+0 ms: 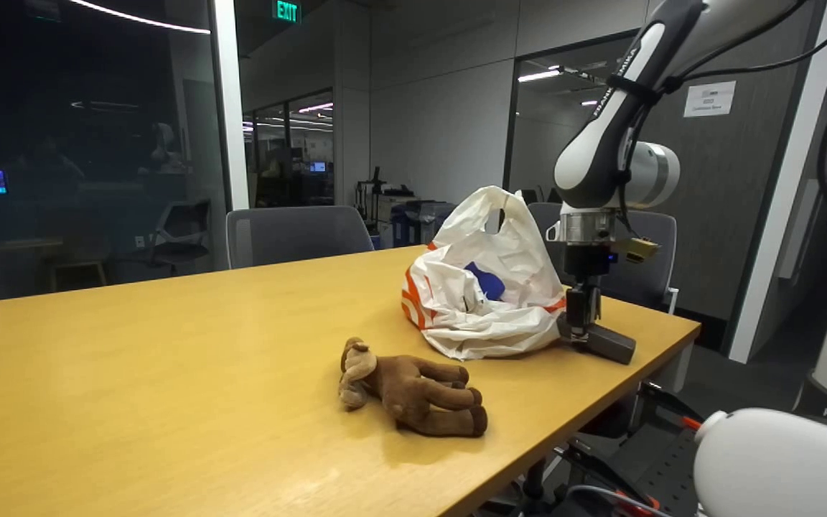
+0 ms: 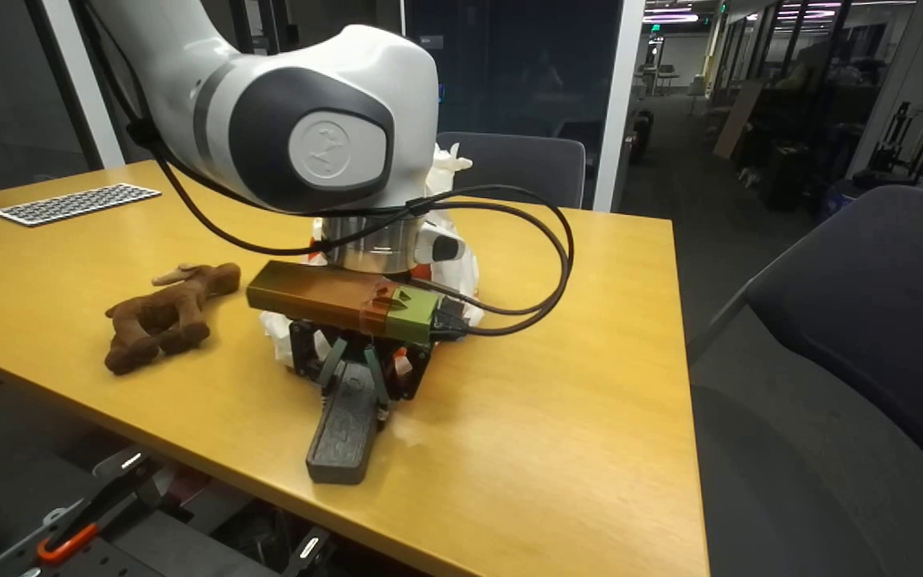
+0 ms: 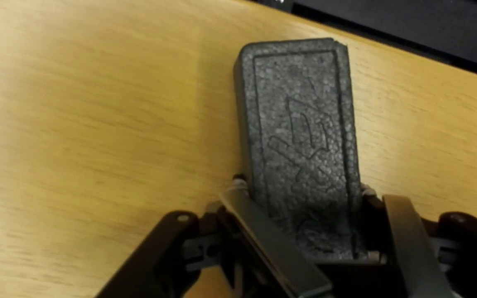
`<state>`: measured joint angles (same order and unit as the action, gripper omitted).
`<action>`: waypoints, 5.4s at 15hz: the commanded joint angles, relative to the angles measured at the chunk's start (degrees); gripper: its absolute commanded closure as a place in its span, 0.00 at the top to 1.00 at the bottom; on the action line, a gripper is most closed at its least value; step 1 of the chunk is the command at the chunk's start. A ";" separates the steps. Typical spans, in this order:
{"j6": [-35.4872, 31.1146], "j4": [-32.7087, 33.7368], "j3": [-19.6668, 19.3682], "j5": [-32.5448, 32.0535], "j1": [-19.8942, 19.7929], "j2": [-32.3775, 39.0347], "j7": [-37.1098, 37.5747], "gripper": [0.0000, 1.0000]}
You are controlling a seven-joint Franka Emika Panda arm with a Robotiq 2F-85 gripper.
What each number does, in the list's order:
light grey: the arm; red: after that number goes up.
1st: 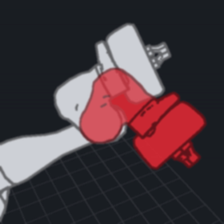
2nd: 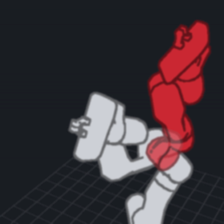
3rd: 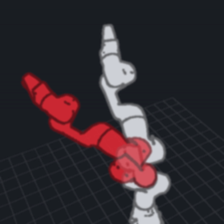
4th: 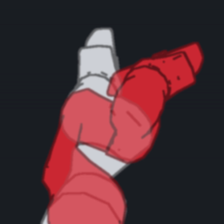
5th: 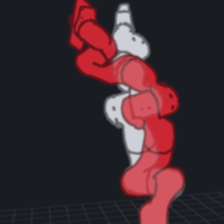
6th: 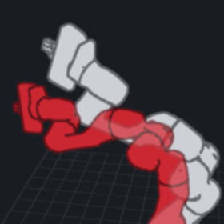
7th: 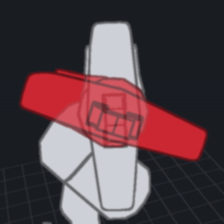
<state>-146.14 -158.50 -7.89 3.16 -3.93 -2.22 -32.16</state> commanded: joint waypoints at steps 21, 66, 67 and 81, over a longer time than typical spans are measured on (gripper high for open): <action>4.81 1.48 21.72 12.02 34.06 -17.57 10.20 0.33; 2.06 10.59 21.36 -25.34 8.47 -12.45 28.27 1.00; 2.88 11.72 20.08 -25.70 7.69 -11.34 28.44 1.00; -5.27 17.79 9.14 -23.54 3.52 1.83 29.45 1.00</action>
<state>-148.53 -142.12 2.14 -15.19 1.00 -3.00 -8.01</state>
